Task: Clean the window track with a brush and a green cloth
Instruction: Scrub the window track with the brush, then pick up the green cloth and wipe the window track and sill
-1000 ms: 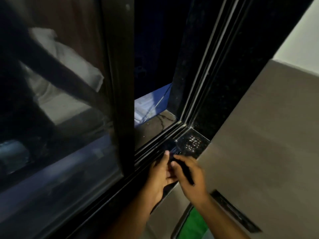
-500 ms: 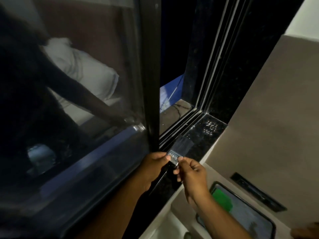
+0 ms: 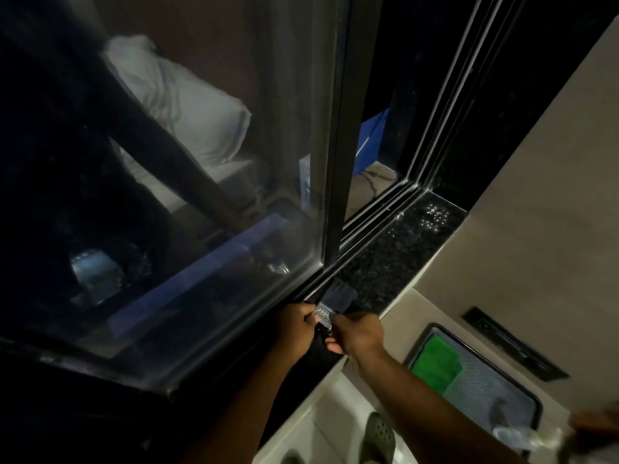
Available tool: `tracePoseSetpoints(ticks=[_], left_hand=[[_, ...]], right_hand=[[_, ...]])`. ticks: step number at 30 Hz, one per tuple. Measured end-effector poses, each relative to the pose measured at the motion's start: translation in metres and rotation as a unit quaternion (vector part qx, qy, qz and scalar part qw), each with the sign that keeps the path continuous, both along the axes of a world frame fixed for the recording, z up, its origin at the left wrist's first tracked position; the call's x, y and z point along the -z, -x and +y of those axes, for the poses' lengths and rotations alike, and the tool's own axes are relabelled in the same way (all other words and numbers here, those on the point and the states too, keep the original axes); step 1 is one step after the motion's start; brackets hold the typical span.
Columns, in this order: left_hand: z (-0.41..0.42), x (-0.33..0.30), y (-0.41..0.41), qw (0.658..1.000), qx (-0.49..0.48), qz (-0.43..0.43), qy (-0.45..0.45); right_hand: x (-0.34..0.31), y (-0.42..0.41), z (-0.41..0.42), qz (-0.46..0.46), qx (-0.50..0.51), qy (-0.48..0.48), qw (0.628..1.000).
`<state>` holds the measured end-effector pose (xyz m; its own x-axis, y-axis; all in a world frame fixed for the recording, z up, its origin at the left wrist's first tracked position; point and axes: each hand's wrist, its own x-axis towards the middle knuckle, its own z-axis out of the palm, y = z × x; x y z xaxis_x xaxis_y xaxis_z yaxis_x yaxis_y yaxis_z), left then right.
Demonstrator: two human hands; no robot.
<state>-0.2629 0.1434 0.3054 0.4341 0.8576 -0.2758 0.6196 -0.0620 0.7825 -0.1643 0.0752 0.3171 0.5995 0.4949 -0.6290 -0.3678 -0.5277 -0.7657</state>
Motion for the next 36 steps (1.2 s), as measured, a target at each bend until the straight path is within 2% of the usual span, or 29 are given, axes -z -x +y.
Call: tracePoseSetpoints(ticks=[4, 6, 9, 12, 15, 16, 19, 21, 23, 27, 30, 33, 36], left_hand=[[-0.007, -0.003, -0.001, 0.991, 0.009, 0.072, -0.117], [-0.011, -0.006, -0.002, 0.978, -0.010, 0.071, -0.195], [-0.021, -0.006, -0.014, 0.960, -0.005, 0.040, -0.279], [-0.051, -0.009, -0.051, 0.939, 0.141, 0.001, -0.312], [-0.076, -0.002, -0.108, 0.906, 0.271, -0.023, -0.324], [-0.088, 0.007, -0.138, 0.898, 0.314, -0.024, -0.306], [-0.101, 0.046, -0.176, 0.906, 0.366, 0.012, -0.212], [-0.114, 0.110, -0.223, 0.914, 0.387, 0.068, -0.105], [-0.117, 0.171, -0.254, 0.916, 0.376, 0.137, -0.037], [-0.120, 0.267, -0.298, 0.913, 0.344, 0.215, 0.032], [-0.119, 0.318, -0.321, 0.914, 0.330, 0.221, 0.079], [-0.121, 0.355, -0.335, 0.917, 0.313, 0.234, 0.081], [-0.123, 0.375, -0.335, 0.913, 0.305, 0.264, 0.061]], right_hand=[[-0.012, -0.002, -0.007, -0.041, -0.039, 0.018, 0.998], [-0.018, -0.007, -0.020, -0.047, -0.044, 0.008, 0.998], [-0.019, -0.038, -0.054, -0.054, 0.031, -0.020, 0.998], [0.015, -0.099, -0.106, -0.050, 0.142, 0.038, 0.988], [0.073, -0.157, -0.153, -0.062, 0.197, 0.115, 0.972], [0.103, -0.179, -0.169, -0.070, 0.208, 0.129, 0.967], [0.139, -0.200, -0.174, -0.072, 0.202, 0.179, 0.960], [0.176, -0.225, -0.182, -0.060, 0.203, 0.191, 0.959], [0.196, -0.238, -0.179, -0.037, 0.201, 0.204, 0.957], [0.279, -0.266, -0.180, -0.024, 0.198, 0.252, 0.947], [0.335, -0.273, -0.178, -0.007, 0.185, 0.277, 0.943], [0.375, -0.270, -0.174, -0.016, 0.172, 0.289, 0.942], [0.394, -0.264, -0.166, -0.039, 0.201, 0.280, 0.938]])
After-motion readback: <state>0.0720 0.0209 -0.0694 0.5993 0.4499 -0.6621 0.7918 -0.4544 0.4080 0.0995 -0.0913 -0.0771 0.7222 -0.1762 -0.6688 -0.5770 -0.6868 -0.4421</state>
